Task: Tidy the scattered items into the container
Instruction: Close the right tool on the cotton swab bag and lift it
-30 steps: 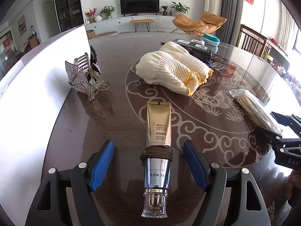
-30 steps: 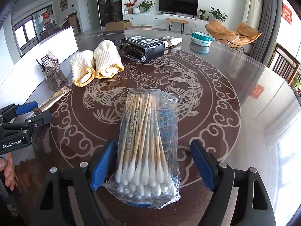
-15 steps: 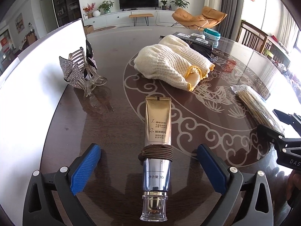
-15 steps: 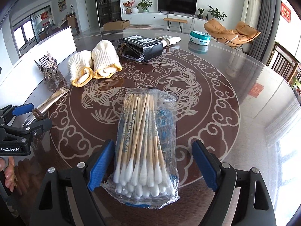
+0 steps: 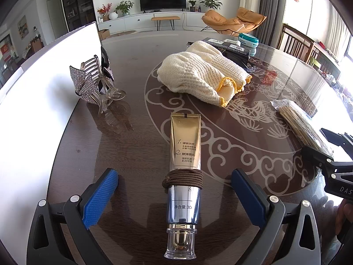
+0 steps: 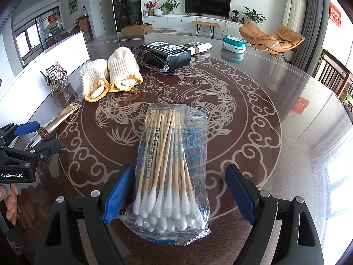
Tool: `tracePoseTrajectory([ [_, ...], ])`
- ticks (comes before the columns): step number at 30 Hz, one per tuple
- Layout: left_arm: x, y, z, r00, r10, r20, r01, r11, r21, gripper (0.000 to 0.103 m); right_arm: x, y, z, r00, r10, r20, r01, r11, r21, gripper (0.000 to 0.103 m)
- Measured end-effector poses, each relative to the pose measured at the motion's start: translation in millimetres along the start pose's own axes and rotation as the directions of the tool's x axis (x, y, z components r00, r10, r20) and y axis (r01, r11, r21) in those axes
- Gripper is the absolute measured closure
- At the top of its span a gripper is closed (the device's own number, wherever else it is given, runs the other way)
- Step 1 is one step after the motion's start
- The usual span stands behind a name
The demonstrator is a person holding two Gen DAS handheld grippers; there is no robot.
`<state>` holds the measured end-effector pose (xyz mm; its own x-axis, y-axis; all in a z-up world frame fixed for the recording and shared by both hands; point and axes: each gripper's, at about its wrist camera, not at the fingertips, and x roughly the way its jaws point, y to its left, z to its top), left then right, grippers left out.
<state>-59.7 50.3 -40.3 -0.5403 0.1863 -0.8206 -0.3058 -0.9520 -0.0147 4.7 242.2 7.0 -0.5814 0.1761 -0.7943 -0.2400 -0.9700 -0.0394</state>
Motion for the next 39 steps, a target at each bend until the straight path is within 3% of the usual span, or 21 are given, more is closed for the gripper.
tracePoseTrajectory([
  [17,-0.2,1.6,1.2,1.0,0.003,0.001,-0.003,1.0,-0.005,0.0,-0.1,-0.2,-0.2,1.0,-0.001,0.0,0.001,1.0,0.004,0.018],
  [20,-1.6,3.0,0.7,0.999,-0.02,-0.038,0.021,0.999,0.03,0.0,0.1,-1.0,0.0,1.0,0.012,-0.008,-0.012,1.0,-0.005,0.017],
  [24,-0.6,3.8,5.3,0.991,-0.048,-0.125,0.059,0.995,0.083,0.0,4.1,-6.5,11.4,0.991,0.053,-0.125,-0.059,0.997,-0.044,0.018],
  [29,2.7,-1.0,13.6,0.981,-0.045,-0.189,0.065,0.993,0.102,0.0,11.3,-19.7,28.5,0.946,0.152,-0.285,-0.154,0.988,0.015,0.018],
  [32,1.3,-7.9,16.7,0.981,-0.027,-0.19,0.054,0.989,0.141,0.0,16.1,-16.4,34.9,0.93,0.167,-0.328,-0.18,0.984,-0.008,0.019],
  [33,-0.1,-9.4,17.4,0.981,-0.036,-0.188,0.065,0.987,0.148,0.009,17.6,-12.8,36.1,0.929,0.153,-0.337,-0.175,0.984,-0.034,0.019],
  [34,-1.9,-9.6,18.5,0.98,-0.066,-0.189,0.094,0.985,0.143,0.027,18.5,-9.3,36.9,0.93,0.138,-0.34,-0.167,0.984,-0.058,0.023],
  [35,-4.0,-9.5,20.0,0.98,-0.07,-0.185,0.098,0.985,0.143,0.034,18.8,-5.9,37.9,0.933,0.117,-0.339,-0.154,0.984,-0.084,0.038],
  [36,-5.6,-9.1,21.8,0.98,-0.076,-0.183,0.104,0.984,0.144,0.052,17.0,-1.9,39.3,0.935,0.105,-0.338,-0.151,0.982,-0.111,0.051],
  [37,-6.7,-8.4,23.7,0.98,-0.072,-0.184,0.099,0.984,0.147,0.071,15.3,0.4,40.7,0.935,0.1,-0.341,-0.15,0.981,-0.125,0.071],
  [39,-10.8,-4.7,26.1,0.979,-0.097,-0.181,0.122,0.983,0.134,0.074,11.0,3.9,41.7,0.93,0.108,-0.351,-0.162,0.978,-0.129,0.073],
])
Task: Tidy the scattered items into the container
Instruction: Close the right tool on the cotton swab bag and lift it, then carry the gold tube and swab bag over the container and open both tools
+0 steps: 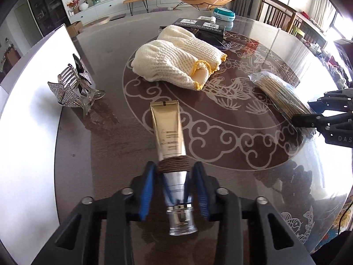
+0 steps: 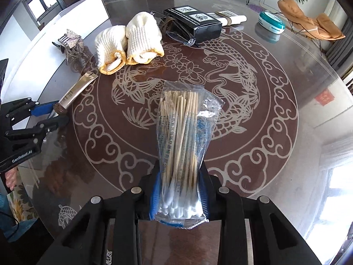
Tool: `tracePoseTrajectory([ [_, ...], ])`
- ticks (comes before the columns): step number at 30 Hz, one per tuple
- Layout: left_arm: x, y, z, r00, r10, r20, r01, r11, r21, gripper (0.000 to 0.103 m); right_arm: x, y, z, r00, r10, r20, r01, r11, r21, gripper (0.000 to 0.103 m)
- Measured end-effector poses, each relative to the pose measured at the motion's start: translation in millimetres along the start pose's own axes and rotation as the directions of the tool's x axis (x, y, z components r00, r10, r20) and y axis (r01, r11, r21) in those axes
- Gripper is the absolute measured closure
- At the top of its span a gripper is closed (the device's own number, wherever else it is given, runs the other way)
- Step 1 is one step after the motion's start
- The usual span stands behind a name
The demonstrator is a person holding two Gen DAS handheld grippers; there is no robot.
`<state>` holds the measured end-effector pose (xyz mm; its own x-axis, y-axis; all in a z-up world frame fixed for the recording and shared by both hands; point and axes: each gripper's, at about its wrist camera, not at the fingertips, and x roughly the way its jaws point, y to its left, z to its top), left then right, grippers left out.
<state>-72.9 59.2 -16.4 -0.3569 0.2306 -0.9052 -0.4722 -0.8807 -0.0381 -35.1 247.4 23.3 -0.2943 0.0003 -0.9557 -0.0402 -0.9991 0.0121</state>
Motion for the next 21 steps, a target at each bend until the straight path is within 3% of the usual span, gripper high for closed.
tracePoseTrajectory([
  [4,-21.1,8.6,-3.4,0.998,-0.034,0.05,0.036,0.999,-0.032,0.074,-17.0,11.1,-4.4,0.999,0.001,0.039,-0.001,1.0,-0.008,0.073],
  [8,-44.0,20.6,-9.9,0.992,-0.085,0.09,0.093,0.992,-0.089,0.074,-21.9,16.9,-3.4,1.0,0.002,0.023,-0.002,1.0,0.0,0.073],
  [14,-109.5,46.9,-20.4,0.969,-0.111,0.221,0.147,0.978,-0.151,0.074,-60.4,55.5,35.6,0.994,0.035,0.104,-0.03,0.998,-0.055,0.073],
  [18,-162.3,96.4,-28.4,0.949,-0.055,0.31,0.125,0.97,-0.211,0.074,-95.9,117.4,81.4,0.98,0.09,0.18,-0.06,0.985,-0.164,0.073],
  [21,-188.3,151.1,-42.9,0.945,0.044,0.323,0.054,0.956,-0.287,0.074,-114.5,182.5,115.1,0.967,0.152,0.205,-0.092,0.957,-0.275,0.073],
])
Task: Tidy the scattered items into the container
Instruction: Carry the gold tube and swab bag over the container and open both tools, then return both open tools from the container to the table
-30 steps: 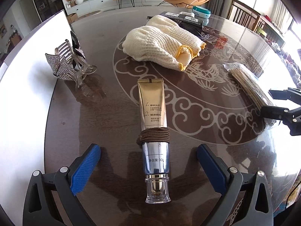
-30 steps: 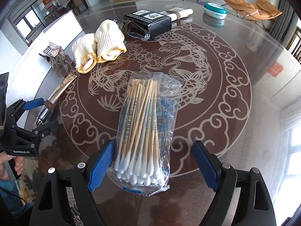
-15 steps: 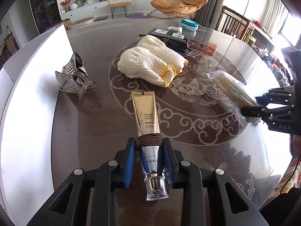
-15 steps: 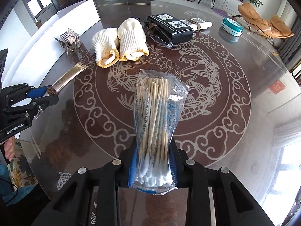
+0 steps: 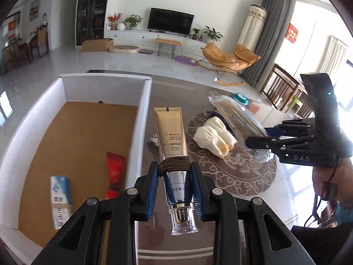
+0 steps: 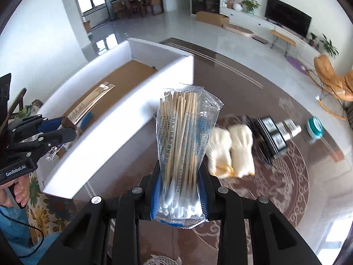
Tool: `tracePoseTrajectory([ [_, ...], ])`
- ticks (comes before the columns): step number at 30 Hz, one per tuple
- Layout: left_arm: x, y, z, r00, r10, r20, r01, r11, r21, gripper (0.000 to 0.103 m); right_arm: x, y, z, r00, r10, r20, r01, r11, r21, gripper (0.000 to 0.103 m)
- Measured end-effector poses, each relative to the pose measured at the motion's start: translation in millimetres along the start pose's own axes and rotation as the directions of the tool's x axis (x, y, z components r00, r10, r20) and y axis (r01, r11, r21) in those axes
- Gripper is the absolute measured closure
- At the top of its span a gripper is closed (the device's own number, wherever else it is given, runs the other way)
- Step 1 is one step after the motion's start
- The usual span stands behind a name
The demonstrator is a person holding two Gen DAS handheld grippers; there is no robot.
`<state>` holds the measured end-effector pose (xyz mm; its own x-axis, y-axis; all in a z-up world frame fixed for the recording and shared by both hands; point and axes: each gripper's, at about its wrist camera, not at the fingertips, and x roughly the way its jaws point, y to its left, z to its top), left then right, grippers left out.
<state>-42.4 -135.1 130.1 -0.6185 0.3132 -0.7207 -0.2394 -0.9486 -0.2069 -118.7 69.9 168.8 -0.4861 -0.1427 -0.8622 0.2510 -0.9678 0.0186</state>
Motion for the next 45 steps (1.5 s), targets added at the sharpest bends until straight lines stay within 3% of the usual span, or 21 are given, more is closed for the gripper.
tracePoseTrajectory([
  [5,-17.2,103.2,-5.9,0.982,0.186,-0.035,-0.188,0.975,-0.118,0.074,15.5,97.3,61.2,0.986,0.167,0.019,-0.163,0.978,-0.133,0.073],
  [10,-5.8,173.1,-36.2,0.952,0.27,-0.14,-0.295,0.934,-0.202,0.074,60.7,184.1,70.5,0.941,0.331,-0.076,-0.339,0.917,-0.208,0.073],
  [15,14.4,194.5,-55.7,0.937,0.282,-0.207,-0.324,0.922,-0.211,0.074,116.8,233.3,41.1,0.921,0.316,-0.229,-0.371,0.89,-0.265,0.073],
  [19,24.7,195.2,-58.3,0.924,0.303,-0.233,-0.35,0.915,-0.2,0.073,139.7,253.2,16.7,0.932,0.227,-0.281,-0.323,0.874,-0.364,0.07],
  [21,27.8,193.9,-57.4,0.913,0.331,-0.237,-0.377,0.907,-0.189,0.07,144.0,252.3,12.5,0.911,0.258,-0.321,-0.365,0.867,-0.338,0.056],
  [22,27.0,192.5,-57.2,0.909,0.346,-0.234,-0.391,0.902,-0.184,0.061,139.8,250.7,12.0,0.91,0.274,-0.311,-0.376,0.862,-0.34,0.047],
  [23,25.9,191.6,-56.5,0.905,0.361,-0.227,-0.403,0.897,-0.182,0.054,133.8,248.1,12.9,0.916,0.28,-0.288,-0.373,0.858,-0.354,0.046],
  [24,24.0,190.8,-55.6,0.901,0.378,-0.213,-0.417,0.89,-0.184,0.038,127.2,244.4,14.9,0.921,0.286,-0.265,-0.37,0.857,-0.358,0.046],
  [25,19.7,189.2,-54.5,0.899,0.394,-0.194,-0.428,0.884,-0.188,0.03,120.4,239.2,17.5,0.923,0.296,-0.244,-0.369,0.861,-0.351,0.046],
  [30,-4.0,161.5,-41.3,0.914,0.394,-0.092,-0.405,0.895,-0.188,0.029,81.7,184.0,34.2,0.942,0.322,-0.093,-0.335,0.909,-0.249,0.046],
  [35,-26.0,93.0,-23.4,0.949,0.315,0.025,-0.31,0.945,-0.104,0.028,55.1,99.0,34.5,0.978,0.191,0.083,-0.184,0.979,-0.085,0.042],
  [38,-33.6,37.0,-20.9,0.972,0.221,0.078,-0.22,0.975,-0.023,0.021,49.3,36.6,2.7,0.989,0.049,0.137,-0.054,0.998,0.037,0.041],
  [41,-29.8,-22.2,-27.0,0.989,0.114,0.099,-0.12,0.991,0.066,0.009,51.4,-21.3,-47.8,0.992,-0.06,0.109,0.042,0.986,0.159,0.041],
  [43,-15.6,-59.2,-36.5,0.996,0.049,0.071,-0.057,0.99,0.128,0.0,54.5,-54.2,-84.2,0.989,-0.132,0.071,0.115,0.972,0.206,0.041],
  [45,9.6,-91.1,-50.4,0.999,0.023,0.023,-0.027,0.982,0.186,0.0,56.8,-77.8,-119.6,0.982,-0.185,0.03,0.173,0.955,0.24,0.041],
])
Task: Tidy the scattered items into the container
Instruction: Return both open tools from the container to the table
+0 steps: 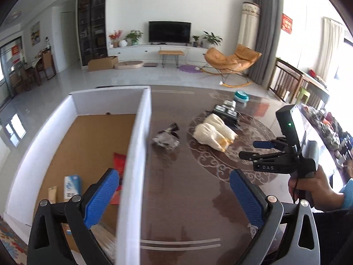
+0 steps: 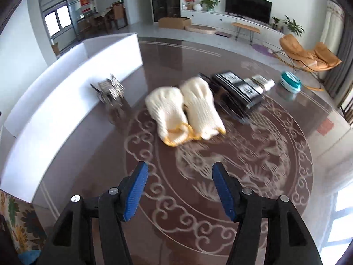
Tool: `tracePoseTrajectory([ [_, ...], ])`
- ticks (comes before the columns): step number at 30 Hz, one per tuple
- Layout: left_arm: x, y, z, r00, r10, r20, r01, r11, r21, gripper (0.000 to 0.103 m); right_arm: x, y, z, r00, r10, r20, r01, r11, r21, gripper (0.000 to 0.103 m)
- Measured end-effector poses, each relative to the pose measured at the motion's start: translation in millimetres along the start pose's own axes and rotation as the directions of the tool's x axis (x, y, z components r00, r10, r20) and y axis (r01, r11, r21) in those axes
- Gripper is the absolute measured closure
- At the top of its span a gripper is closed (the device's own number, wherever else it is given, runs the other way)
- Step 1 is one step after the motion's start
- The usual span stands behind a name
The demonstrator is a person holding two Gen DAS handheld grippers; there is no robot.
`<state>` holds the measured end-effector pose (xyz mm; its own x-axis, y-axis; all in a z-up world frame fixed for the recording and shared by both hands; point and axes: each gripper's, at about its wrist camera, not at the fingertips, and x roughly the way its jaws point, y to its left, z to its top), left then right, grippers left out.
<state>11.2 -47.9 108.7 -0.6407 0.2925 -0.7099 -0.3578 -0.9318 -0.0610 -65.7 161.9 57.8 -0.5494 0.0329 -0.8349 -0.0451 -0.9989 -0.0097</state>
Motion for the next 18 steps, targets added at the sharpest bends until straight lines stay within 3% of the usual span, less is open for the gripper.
tracePoseTrajectory([
  [3,48.9,-37.1,-20.4,0.996,-0.001,-0.092,0.005,0.999,0.045,0.0,2.7,-34.4,-37.1,0.999,-0.047,-0.024,0.048,0.998,0.041,0.041],
  [6,94.2,-50.1,-36.5,0.987,0.015,-0.161,-0.011,0.999,0.03,0.0,1.9,-53.0,-64.0,0.997,-0.079,-0.008,0.08,0.995,0.064,0.041],
  [13,143.8,-53.3,-43.1,0.979,0.055,-0.197,-0.056,0.998,-0.001,0.0,3.1,-64.9,-75.2,0.994,-0.103,0.033,0.099,0.989,0.106,0.041],
  [18,159.4,-57.1,-36.8,0.976,0.075,-0.204,-0.072,0.997,0.023,0.0,8.2,-71.5,-76.8,0.992,-0.112,0.059,0.105,0.988,0.113,0.031],
])
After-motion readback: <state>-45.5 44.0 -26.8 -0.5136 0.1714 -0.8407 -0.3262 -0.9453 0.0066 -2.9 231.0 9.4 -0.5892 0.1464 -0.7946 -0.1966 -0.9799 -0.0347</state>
